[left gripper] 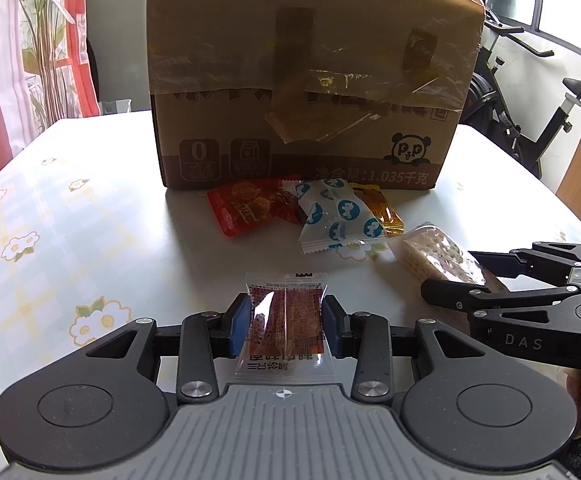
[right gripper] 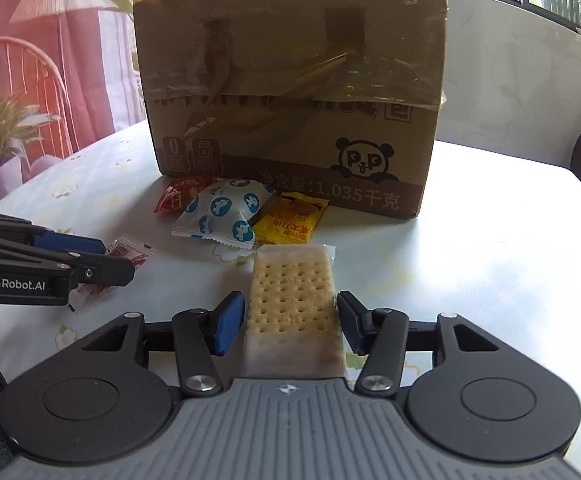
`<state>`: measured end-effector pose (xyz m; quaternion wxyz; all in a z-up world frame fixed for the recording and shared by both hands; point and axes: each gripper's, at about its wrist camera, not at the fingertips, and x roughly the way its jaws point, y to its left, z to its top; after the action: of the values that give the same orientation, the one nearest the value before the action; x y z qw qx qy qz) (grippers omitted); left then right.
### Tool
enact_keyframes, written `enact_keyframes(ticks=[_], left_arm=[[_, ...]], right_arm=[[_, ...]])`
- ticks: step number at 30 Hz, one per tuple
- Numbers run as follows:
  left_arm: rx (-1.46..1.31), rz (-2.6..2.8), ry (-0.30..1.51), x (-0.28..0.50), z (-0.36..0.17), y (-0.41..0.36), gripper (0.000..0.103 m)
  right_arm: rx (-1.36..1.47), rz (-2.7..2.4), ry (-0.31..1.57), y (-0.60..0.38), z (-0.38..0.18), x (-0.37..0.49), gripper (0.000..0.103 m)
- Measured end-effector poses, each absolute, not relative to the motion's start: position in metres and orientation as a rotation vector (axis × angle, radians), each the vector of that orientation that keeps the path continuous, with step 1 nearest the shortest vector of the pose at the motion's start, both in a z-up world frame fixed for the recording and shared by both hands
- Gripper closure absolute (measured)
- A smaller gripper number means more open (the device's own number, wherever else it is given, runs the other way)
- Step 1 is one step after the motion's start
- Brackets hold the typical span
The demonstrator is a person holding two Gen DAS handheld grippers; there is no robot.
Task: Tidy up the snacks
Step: 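Grasp the small brown jerky packet with the left tool while the right tool holds the crackers, then carry the jerky packet and cracker pack into the floor box and open both tools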
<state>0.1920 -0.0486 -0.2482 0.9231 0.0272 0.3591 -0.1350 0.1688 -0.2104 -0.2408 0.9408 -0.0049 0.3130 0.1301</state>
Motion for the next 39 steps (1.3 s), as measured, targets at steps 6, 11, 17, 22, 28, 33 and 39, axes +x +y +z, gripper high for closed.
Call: enact_keyframes(ticks=[6, 11, 17, 22, 28, 33, 39], left_arm=[[0.054, -0.276, 0.733, 0.191, -0.247, -0.048, 0.062], [0.043, -0.275, 0.717, 0.189, -0.244, -0.045, 0.062], [0.035, -0.272, 0.687, 0.189, -0.235, -0.040, 0.062], [0.019, -0.278, 0.599, 0.190, -0.203, -0.027, 0.062], [0.052, -0.283, 0.430, 0.205, -0.134, -0.014, 0.062], [0.111, -0.321, 0.260, 0.227, -0.069, -0.024, 0.061], [0.116, -0.328, 0.314, 0.308, -0.038, -0.055, 0.061]], right_arm=[[-0.007, 0.258, 0.646, -0.213, -0.243, 0.169, 0.053], [0.051, 0.251, 0.598, -0.223, -0.240, 0.162, 0.054], [0.113, 0.250, 0.537, -0.234, -0.236, 0.155, 0.054], [0.146, 0.256, 0.528, -0.240, -0.225, 0.155, 0.054], [0.138, 0.298, 0.388, -0.250, -0.162, 0.162, 0.054], [0.084, 0.330, 0.249, -0.254, -0.088, 0.189, 0.054], [0.117, 0.280, 0.302, -0.253, -0.041, 0.269, 0.054]])
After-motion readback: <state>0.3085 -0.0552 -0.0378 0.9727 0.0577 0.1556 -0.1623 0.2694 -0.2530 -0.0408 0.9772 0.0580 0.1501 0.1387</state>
